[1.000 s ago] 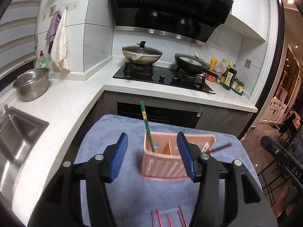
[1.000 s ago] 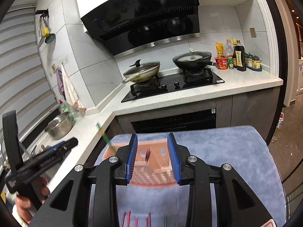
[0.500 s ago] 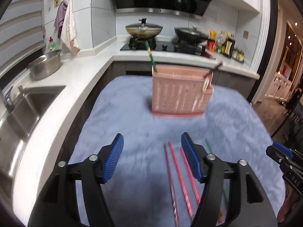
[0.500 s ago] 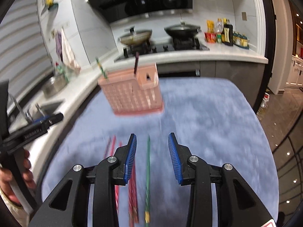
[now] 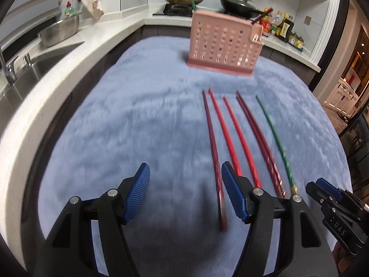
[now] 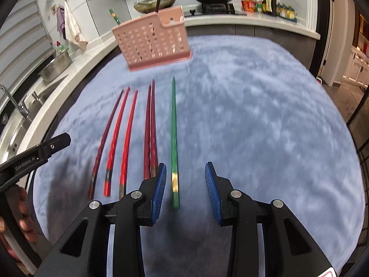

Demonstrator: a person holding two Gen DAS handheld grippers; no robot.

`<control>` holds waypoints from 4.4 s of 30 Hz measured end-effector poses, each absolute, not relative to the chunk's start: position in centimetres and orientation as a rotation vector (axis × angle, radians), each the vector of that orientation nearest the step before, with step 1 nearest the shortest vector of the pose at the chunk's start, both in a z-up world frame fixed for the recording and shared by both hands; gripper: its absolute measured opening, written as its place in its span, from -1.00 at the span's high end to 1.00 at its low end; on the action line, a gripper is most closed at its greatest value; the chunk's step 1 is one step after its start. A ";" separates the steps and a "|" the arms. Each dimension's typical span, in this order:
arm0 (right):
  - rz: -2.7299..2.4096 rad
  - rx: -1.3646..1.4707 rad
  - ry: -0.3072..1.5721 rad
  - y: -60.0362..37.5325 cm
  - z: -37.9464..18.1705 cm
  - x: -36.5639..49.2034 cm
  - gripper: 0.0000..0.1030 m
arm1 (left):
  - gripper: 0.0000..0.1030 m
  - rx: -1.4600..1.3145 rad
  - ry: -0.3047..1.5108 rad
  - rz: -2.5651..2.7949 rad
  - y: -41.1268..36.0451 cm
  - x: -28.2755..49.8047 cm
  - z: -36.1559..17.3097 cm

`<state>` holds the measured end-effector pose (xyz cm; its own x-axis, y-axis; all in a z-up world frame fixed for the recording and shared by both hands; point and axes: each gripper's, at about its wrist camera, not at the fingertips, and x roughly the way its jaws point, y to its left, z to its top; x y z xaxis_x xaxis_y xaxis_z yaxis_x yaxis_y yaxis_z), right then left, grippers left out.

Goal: Organize utensils
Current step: 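Grasp a red chopstick with the left tool while the right tool grasps a green chopstick, then lift the red chopstick with the left tool while the right tool lifts the green chopstick toward the caddy, then lower the red chopstick into the pink caddy with the left tool while the right tool lowers the green chopstick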

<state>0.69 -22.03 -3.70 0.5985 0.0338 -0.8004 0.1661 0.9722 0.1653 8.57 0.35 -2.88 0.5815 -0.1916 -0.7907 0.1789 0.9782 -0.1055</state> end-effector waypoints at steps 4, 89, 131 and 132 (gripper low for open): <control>-0.087 0.233 0.938 -21.8 -4.7 0.0 0.36 | -0.19 -0.022 0.944 -0.224 0.4 7.6 -4.2; -0.051 0.261 0.541 -26.0 10.1 3.6 0.86 | 0.85 -0.060 0.659 -0.208 3.2 12.0 9.1; 0.041 0.323 0.345 -26.5 18.6 28.6 0.86 | 0.86 -0.114 0.403 -0.264 -4.0 34.0 19.2; 0.039 0.309 0.357 -26.3 17.9 28.9 0.86 | 0.86 -0.115 0.413 -0.260 -4.0 34.3 18.7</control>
<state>28.87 -26.34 17.90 0.9367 0.0915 -0.3380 0.0167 0.9524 0.3043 34.26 -3.98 18.67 0.8833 -0.2726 -0.3814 0.2261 0.9604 -0.1626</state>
